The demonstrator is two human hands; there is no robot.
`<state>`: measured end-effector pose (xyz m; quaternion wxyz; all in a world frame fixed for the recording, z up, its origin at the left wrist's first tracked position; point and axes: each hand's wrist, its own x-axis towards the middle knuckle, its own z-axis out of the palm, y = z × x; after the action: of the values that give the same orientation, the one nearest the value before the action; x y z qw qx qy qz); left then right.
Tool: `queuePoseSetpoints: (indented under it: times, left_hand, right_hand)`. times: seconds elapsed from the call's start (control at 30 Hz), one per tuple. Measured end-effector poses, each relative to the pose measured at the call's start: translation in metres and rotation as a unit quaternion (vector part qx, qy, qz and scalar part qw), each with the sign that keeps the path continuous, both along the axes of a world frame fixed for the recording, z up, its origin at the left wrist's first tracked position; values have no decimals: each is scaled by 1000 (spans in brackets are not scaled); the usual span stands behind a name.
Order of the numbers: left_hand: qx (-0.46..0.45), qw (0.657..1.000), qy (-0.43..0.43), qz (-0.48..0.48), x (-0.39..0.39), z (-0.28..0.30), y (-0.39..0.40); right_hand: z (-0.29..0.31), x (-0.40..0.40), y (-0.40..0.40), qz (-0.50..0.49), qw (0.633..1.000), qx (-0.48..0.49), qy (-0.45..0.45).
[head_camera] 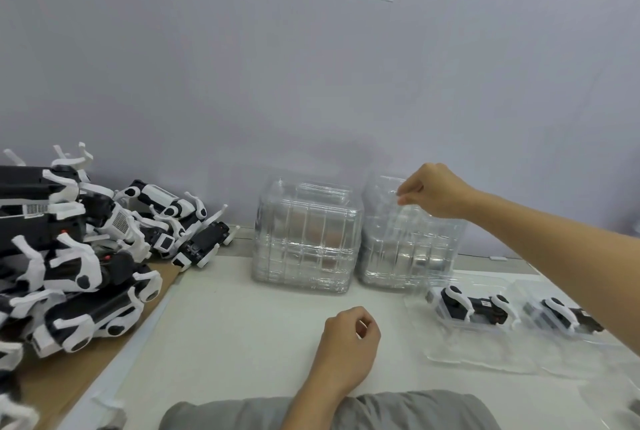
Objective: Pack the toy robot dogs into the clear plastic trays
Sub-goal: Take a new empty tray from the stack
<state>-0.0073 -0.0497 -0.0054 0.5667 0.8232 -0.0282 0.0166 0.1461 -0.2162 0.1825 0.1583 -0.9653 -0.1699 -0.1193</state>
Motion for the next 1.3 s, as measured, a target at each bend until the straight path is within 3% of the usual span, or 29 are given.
queuePoseSetpoints:
  times: [0.37,0.57,0.73,0.83,0.93,1.07,1.17,1.3]
  left_hand:
    - [3,1000,6,-4,-2,2,0]
    - [2,1000,10,-2,-3,3,1]
    - [-5,1000,8,4,-2,2,1]
    - [-45,999,2,17,-2,6,2]
    - [-136,989,-11,58,0,21,12]
    - [-311,940,-39,137,2,55,49]
    - [-437,888,-50,132,-5,80,83]
    - [-360,927,-80,67,-19,96,114]
  right_hand:
    - [23,-1,-14,-10,997,36,-67]
    - [44,-10,-21,-59,964,212,-148]
    - [63,-42,-19,-37,849,479,-219]
    - [64,-66,-11,-6,739,652,-168]
    - [45,-91,2,32,652,753,-81]
    - [1,-120,29,50,594,803,27]
    - [-37,-135,52,54,556,826,76]
    - [-80,-146,74,81,526,838,120]
